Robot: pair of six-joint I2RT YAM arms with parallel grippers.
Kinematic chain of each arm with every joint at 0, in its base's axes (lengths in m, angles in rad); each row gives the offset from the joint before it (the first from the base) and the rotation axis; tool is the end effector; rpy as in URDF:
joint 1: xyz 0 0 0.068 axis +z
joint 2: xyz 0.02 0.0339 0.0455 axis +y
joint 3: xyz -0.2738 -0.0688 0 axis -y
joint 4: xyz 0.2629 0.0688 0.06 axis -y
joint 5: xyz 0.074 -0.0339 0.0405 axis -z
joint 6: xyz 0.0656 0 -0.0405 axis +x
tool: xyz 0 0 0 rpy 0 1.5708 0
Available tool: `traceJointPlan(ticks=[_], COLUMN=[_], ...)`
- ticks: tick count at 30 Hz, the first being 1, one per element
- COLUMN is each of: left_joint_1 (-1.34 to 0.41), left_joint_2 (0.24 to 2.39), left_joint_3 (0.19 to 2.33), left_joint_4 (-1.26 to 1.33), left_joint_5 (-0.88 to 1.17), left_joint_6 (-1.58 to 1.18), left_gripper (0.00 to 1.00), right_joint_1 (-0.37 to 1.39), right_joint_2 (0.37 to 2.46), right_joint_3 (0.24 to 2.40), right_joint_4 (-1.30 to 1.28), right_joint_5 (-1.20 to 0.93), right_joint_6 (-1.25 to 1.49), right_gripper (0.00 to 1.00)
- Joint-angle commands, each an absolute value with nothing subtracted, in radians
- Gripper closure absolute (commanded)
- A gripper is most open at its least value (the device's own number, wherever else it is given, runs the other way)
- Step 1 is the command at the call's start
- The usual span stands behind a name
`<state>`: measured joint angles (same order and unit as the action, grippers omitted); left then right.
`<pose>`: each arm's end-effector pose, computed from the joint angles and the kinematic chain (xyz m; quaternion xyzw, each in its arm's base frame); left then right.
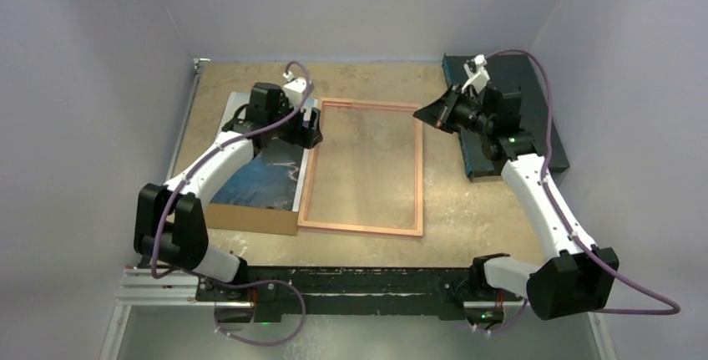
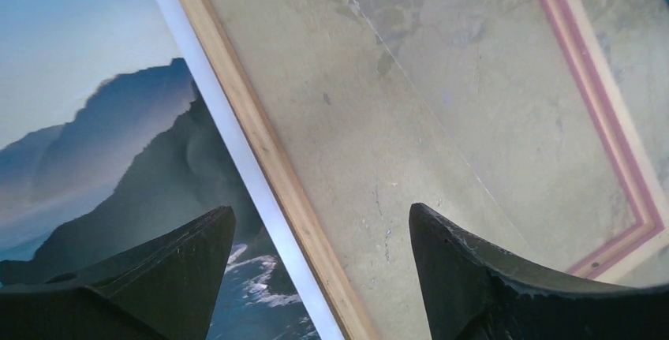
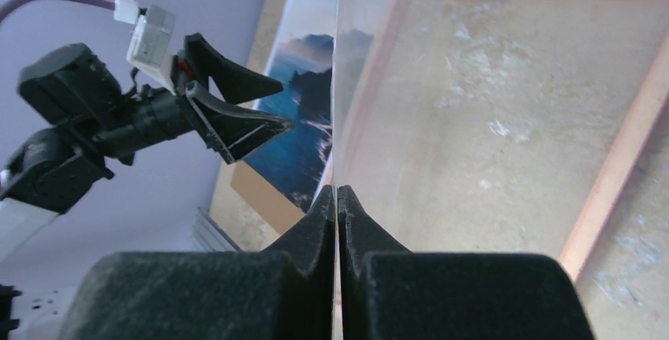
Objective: Put the photo into the frame
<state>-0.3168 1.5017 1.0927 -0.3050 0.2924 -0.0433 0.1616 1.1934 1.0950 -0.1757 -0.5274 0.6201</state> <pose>0.3453 -0.1331 0.2475 0.1826 0.8833 -0.2040 0.3806 0.3031 0.0829 0.3665 0.0216 0.7852 0.4142 0.4599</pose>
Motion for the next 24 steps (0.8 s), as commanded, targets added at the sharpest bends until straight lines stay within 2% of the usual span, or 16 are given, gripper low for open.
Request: traceJointPlan(ticks=[1, 5, 8, 12, 19, 24], left_joint_1=[-0.251, -0.176, -0.132, -0.103, -0.097, -0.097], left_joint_2=[1.467, 1.499, 1.51, 1.518, 1.531, 1.557], left_joint_3=[1.128, 1.123, 1.1, 1.062, 1.025, 0.991], left_joint_4=[-0.322, -0.328, -0.311, -0.301, -0.288, -0.258], left_joint_5=[0.372, 0.357, 0.325, 0.308, 0.304, 0.315], left_joint_6=[-0.069, -0.052, -0.036, -0.026, -0.006, -0.007], left_gripper=[0.24, 0.4, 0.46, 0.49, 0.51, 0.58], right_joint_1=[0.156, 0.157, 0.157, 0.159, 0.166, 0.183], right_joint_2=[1.156, 1.173, 1.17, 1.169, 1.173, 1.191], right_joint_3=[1.102, 1.045, 0.99, 0.921, 0.611, 0.524], right_joint_4=[0.043, 0.186, 0.333, 0.429, 0.721, 0.773], right_joint_5=[-0.596, -0.643, -0.665, -0.639, -0.543, -0.467], right_joint_6=[0.761, 0.855, 0.946, 1.018, 1.2, 1.213], right_gripper=[1.0, 1.0, 1.0, 1.0, 1.0, 1.0])
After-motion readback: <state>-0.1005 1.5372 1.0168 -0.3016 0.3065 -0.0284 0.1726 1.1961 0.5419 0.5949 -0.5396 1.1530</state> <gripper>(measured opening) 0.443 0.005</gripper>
